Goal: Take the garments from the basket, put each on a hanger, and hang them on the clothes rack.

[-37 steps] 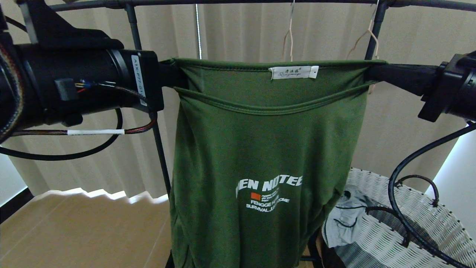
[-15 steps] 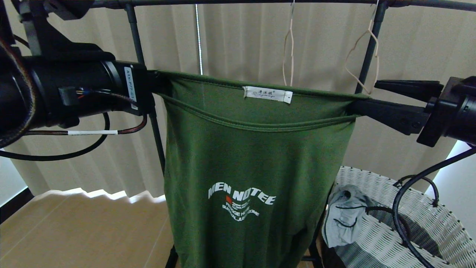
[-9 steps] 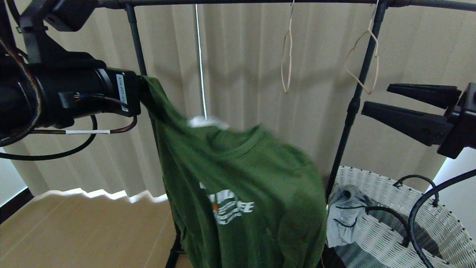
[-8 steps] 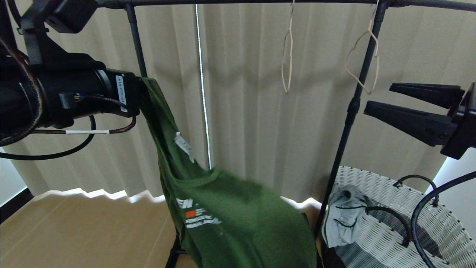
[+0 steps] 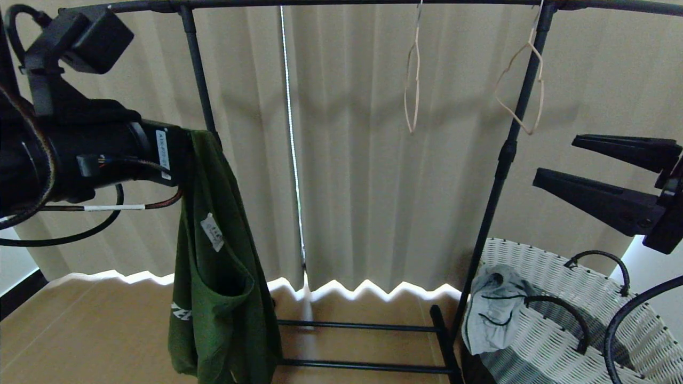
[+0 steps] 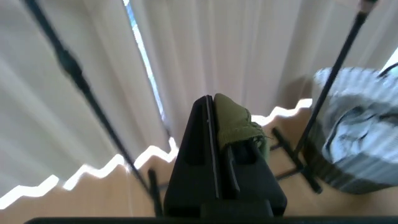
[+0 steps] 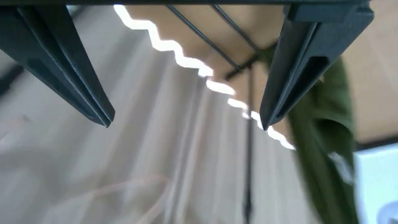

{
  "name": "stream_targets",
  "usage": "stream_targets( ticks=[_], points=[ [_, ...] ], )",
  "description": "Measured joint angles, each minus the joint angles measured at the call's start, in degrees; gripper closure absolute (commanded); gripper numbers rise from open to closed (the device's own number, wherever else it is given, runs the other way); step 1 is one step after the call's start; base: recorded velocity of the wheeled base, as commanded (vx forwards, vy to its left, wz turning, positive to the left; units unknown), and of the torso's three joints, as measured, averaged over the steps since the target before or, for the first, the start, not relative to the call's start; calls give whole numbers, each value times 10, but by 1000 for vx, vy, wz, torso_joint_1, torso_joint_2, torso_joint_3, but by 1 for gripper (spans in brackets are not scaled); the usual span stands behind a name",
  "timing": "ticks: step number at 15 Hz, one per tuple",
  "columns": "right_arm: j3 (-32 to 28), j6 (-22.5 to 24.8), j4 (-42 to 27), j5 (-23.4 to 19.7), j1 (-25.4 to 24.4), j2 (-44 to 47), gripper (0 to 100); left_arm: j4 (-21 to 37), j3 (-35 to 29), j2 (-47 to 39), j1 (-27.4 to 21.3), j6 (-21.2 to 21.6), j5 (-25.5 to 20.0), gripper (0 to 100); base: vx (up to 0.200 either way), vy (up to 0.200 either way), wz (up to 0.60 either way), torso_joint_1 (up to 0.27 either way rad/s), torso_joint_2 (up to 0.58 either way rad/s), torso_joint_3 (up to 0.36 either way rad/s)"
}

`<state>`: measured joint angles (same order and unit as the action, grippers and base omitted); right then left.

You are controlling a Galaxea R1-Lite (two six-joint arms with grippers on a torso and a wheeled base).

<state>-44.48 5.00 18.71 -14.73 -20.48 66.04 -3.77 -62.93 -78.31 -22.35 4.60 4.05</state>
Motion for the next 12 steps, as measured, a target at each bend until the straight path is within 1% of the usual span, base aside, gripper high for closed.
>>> stream_targets(
  ticks=[1,3,4,5,7,8,10,12],
  points=[
    [10,14,1,13,18,-1,0,0,19,11,18,0,-1,100,0,0,0,0,0,0],
    [29,34,2,59,52,-5,0,-18,62,33,48,0,-4,100,0,0,0,0,0,0],
    [38,47,3,75,65,-8,0,-30,89,43,55,0,-5,100,0,0,0,0,0,0],
    [43,50,3,78,72,-10,0,-40,107,52,61,1,-5,100,0,0,0,0,0,0],
    [62,91,4,118,97,-18,0,-62,143,73,66,7,-5,100,0,0,0,0,0,0],
    [74,100,4,129,111,-22,0,-69,159,86,66,10,-5,100,0,0,0,0,0,0],
    [92,102,18,131,127,-30,0,-73,181,106,71,11,-5,100,0,0,0,0,0,0],
    [114,103,64,131,138,-32,0,-74,202,121,84,12,-7,100,0,0,0,0,0,0]
  ],
)
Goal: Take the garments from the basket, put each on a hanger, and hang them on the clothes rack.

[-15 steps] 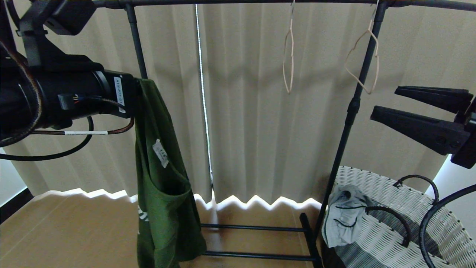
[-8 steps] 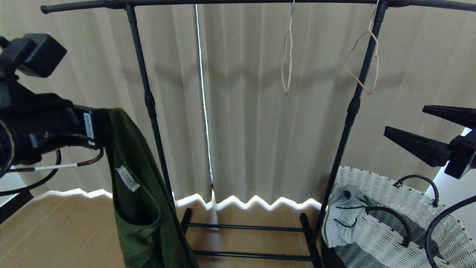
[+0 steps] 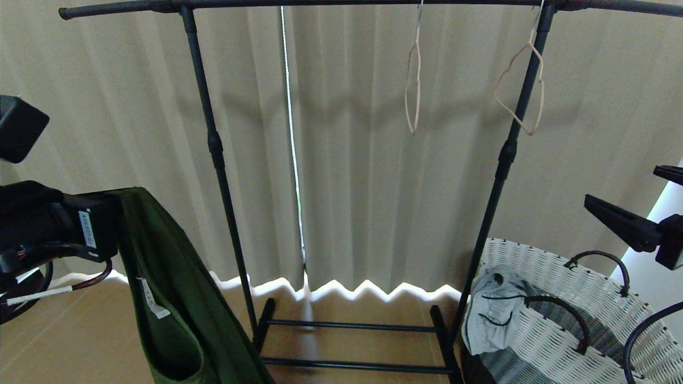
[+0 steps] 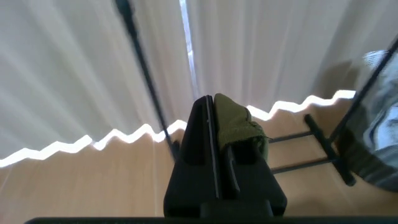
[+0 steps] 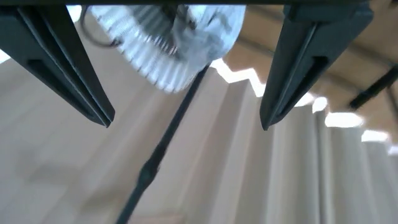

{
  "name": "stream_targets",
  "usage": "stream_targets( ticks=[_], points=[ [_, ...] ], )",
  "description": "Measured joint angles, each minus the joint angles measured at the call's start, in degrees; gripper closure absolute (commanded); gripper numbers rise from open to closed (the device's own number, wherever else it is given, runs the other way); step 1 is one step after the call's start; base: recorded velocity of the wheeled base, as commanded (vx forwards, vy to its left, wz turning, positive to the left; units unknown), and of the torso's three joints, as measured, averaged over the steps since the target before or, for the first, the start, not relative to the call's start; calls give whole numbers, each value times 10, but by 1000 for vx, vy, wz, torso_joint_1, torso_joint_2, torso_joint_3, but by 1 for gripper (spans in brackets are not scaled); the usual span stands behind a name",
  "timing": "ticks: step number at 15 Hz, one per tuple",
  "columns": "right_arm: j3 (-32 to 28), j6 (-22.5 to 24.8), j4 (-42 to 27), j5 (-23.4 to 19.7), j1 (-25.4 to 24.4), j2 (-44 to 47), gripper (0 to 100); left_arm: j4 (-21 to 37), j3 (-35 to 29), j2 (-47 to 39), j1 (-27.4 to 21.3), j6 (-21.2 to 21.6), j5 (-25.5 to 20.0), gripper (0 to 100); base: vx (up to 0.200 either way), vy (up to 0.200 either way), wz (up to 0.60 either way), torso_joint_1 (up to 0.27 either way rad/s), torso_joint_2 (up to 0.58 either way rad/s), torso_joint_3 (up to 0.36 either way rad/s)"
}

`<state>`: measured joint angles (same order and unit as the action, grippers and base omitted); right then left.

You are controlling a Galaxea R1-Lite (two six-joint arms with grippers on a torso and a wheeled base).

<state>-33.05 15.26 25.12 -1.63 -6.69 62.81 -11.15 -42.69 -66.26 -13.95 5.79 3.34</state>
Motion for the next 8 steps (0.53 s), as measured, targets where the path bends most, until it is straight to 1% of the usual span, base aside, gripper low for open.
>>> stream_targets(
  ticks=[1,2,3,4,5,6,7,8],
  points=[
    [10,0,22,0,3,0,0,-4,8,5,5,0,-3,100,0,0,0,0,0,0],
    [23,1,80,0,5,1,0,-9,27,11,12,3,-6,100,0,0,0,0,0,0],
    [40,1,120,0,7,2,0,-25,52,18,20,14,-13,100,0,0,0,0,0,0],
    [52,1,124,1,9,2,0,-54,75,25,25,24,-29,100,0,0,0,0,0,0],
    [59,2,121,1,9,2,0,-87,101,32,31,28,-60,100,0,0,0,0,0,0],
    [61,3,113,2,10,1,0,-105,123,39,44,31,-91,100,0,0,0,0,0,0],
    [61,3,106,2,13,0,0,-113,141,46,60,32,-118,100,0,0,0,0,0,0],
    [60,3,65,2,17,-2,0,-115,158,55,77,32,-151,100,0,0,0,0,0,0]
  ],
)
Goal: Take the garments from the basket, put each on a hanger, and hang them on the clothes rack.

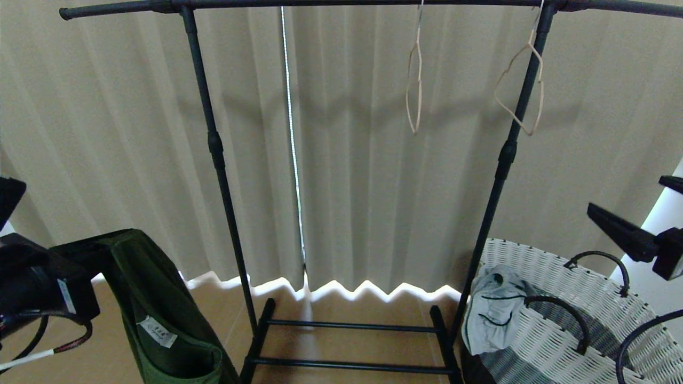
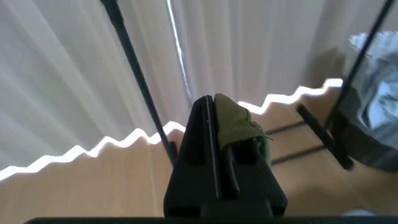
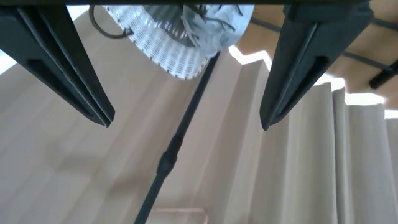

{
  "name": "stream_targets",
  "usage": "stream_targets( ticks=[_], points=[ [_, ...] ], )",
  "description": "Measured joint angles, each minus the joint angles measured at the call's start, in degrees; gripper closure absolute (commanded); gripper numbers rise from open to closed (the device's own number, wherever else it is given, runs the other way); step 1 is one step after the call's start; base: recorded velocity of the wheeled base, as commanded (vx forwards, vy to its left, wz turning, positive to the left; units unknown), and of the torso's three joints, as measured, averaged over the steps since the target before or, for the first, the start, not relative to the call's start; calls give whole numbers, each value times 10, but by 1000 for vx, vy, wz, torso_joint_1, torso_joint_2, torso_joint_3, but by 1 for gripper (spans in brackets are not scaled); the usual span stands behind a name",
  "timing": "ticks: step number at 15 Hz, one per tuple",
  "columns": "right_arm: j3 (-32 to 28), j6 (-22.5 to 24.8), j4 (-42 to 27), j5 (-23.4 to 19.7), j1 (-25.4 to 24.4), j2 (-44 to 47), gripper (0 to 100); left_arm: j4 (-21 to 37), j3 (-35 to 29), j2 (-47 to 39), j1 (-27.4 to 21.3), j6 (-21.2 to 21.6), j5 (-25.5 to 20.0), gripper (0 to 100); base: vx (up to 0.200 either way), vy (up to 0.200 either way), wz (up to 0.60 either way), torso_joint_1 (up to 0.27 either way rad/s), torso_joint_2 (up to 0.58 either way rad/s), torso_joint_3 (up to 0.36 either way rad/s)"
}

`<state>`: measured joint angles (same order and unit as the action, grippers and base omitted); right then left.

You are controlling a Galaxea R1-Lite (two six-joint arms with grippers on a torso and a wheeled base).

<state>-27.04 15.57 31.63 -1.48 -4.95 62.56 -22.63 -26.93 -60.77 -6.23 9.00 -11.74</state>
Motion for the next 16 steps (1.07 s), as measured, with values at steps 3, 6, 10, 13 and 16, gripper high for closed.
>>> stream_targets(
  ticks=[3,6,10,13,16],
  points=[
    [-23,-1,-119,-1,13,-11,0,-2,15,28,33,0,-39,100,0,0,0,0,0,0],
    [-31,-2,-138,-4,44,-16,0,-2,1,41,41,-5,-40,100,0,0,0,0,0,0],
    [-26,-2,-139,-2,64,-16,0,-1,-2,46,47,-1,-40,100,0,0,0,0,0,0],
    [-21,-2,-139,-1,71,-16,0,-2,-2,44,47,0,-40,100,0,0,0,0,0,0],
    [-17,-2,-139,-2,80,-16,0,-12,2,42,47,0,-40,100,0,0,0,59,-159,-85]
  ],
)
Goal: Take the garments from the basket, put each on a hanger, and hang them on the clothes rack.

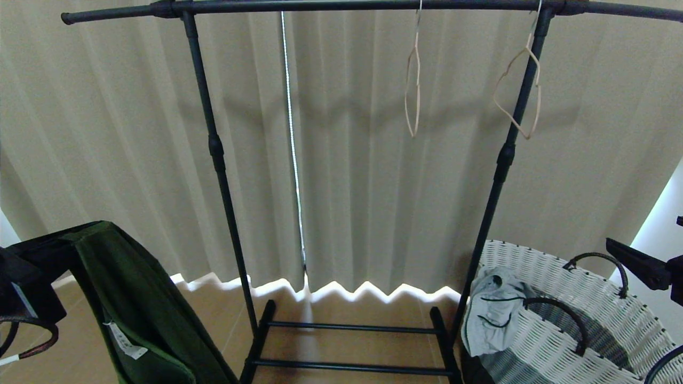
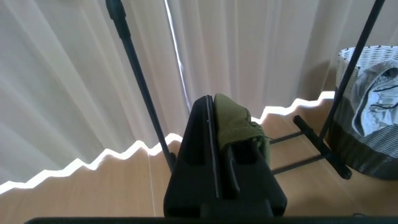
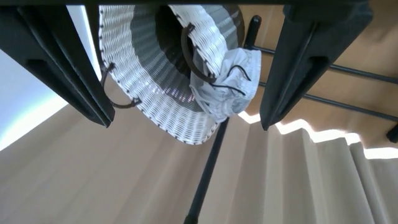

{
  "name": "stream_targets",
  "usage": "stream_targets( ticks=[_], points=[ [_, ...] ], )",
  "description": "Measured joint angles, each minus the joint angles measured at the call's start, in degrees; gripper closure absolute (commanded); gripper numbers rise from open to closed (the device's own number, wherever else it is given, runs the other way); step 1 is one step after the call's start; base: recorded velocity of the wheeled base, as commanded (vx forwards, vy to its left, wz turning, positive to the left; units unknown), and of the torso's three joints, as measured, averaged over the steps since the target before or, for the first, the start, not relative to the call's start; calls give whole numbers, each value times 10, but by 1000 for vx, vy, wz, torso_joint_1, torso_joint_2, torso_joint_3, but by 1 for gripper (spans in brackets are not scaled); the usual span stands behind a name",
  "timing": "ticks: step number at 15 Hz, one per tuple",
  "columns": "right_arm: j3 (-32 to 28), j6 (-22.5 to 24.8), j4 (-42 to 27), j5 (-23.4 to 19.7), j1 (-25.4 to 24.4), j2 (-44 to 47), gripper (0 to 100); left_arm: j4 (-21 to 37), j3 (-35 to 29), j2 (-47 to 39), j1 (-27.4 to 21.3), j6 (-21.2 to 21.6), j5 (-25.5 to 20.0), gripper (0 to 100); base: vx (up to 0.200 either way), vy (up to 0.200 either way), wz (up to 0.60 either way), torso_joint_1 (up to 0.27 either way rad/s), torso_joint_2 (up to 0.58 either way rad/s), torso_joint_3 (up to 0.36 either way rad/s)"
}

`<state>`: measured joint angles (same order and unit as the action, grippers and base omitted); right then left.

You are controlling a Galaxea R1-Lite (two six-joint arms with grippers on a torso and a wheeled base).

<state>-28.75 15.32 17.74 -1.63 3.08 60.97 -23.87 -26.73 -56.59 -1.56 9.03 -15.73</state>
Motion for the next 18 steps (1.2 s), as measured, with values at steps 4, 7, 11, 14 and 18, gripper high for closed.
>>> stream_targets(
  ticks=[4,7,11,14,18],
  points=[
    [3,0,-2,1,2,0,0,-55,24,-4,-1,2,0,100,0,0,0,176,-270,-253],
    [5,0,1,1,2,0,0,-66,31,-10,0,2,0,100,0,0,0,72,-618,-237],
    [4,0,2,1,2,-1,0,-66,36,-10,1,2,0,100,0,0,0,249,-497,-259],
    [5,0,0,1,2,-1,0,-83,37,-11,0,2,0,100,0,0,0,276,-481,-261],
    [4,0,0,1,2,-1,0,-117,53,-10,0,2,0,100,0,0,0,239,-497,-263]
  ],
)
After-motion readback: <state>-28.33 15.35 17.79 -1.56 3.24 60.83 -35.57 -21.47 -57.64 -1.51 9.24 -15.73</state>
